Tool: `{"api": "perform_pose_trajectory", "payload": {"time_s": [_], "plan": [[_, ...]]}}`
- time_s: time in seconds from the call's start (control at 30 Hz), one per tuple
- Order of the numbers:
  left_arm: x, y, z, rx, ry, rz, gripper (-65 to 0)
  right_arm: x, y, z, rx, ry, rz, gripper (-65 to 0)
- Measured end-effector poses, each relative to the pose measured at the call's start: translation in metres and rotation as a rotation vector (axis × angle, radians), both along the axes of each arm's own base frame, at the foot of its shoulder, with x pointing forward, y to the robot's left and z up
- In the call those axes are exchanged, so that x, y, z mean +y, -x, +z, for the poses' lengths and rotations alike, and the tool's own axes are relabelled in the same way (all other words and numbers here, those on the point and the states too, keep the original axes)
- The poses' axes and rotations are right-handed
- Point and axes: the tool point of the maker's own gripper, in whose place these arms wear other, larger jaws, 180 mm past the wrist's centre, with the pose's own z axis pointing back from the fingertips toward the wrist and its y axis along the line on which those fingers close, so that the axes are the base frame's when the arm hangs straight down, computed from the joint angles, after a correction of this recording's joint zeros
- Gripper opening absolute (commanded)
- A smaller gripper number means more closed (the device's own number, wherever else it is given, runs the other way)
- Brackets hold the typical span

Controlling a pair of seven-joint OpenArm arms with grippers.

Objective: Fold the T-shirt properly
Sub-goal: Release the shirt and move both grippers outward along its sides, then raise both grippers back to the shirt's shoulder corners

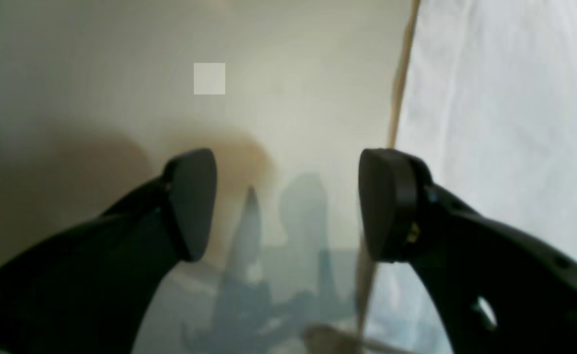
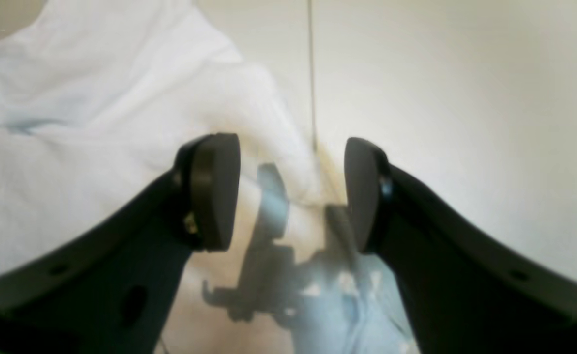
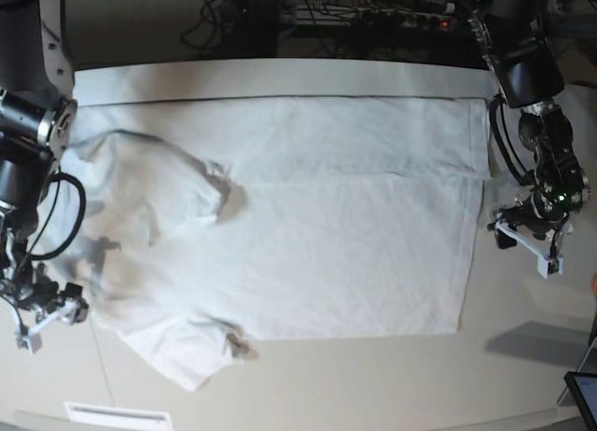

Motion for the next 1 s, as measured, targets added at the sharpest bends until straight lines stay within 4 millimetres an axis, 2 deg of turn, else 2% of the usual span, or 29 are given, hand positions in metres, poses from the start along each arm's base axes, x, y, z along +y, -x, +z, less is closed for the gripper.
{"api": "perform_pose_trajectory", "payload": {"time_s": [0.13,0.27,0.37,0.43,0.5,0.57,0.63,0.7,0.77,0.8,0.9,1.0], "plan": [[0.013,-0.006,-0.001,0.005,-0.039,0.018,-22.0,0.0,-0.005,-0.014,-0.003,-0.064,-0.035,-28.3],[0.01,-0.009,0.012,-0.05,-0.068,-0.004,-22.2,0.0,-0.007,-0.015,-0.018,-0.062,-0.04,-28.7],[-0.008,-0.004,0.037,-0.134,-0.097,-0.062,-22.2,-0.001,-0.006,-0.007,-0.04,0.033,0.003,-36.1],[-0.031,0.005,0.052,-0.194,-0.101,-0.115,-22.3,0.006,0.0,0.002,-0.095,0.119,0.065,-41.4],[-0.055,0.019,0.051,-0.209,-0.09,-0.155,-22.3,0.015,0.02,0.006,-0.127,0.199,0.105,-43.7],[-0.076,0.034,0.038,-0.196,-0.063,-0.17,-22.5,0.017,0.046,0.009,-0.15,0.254,0.066,-42.5],[-0.088,0.048,0.023,-0.158,-0.05,-0.164,-23.2,0.02,0.073,0.005,-0.158,0.281,0.021,-42.5],[-0.097,0.055,0.013,-0.137,-0.05,-0.154,-30.4,0.026,0.098,-0.001,-0.145,0.295,0.003,-43.5],[-0.109,0.055,0.014,-0.154,-0.042,-0.145,-45.5,0.037,0.115,0.005,-0.167,0.291,-0.002,-46.1],[-0.114,0.055,0.016,-0.165,-0.044,-0.144,-49.2,0.042,0.121,0.009,-0.183,0.29,0.0,-48.9],[-0.126,0.061,0.016,-0.17,-0.036,-0.146,-48.0,0.051,0.143,0.008,-0.142,0.282,-0.015,-60.8],[-0.13,0.077,0.014,-0.152,-0.044,-0.146,-51.1,0.065,0.169,-0.003,-0.06,0.263,0.012,-63.5]]}}
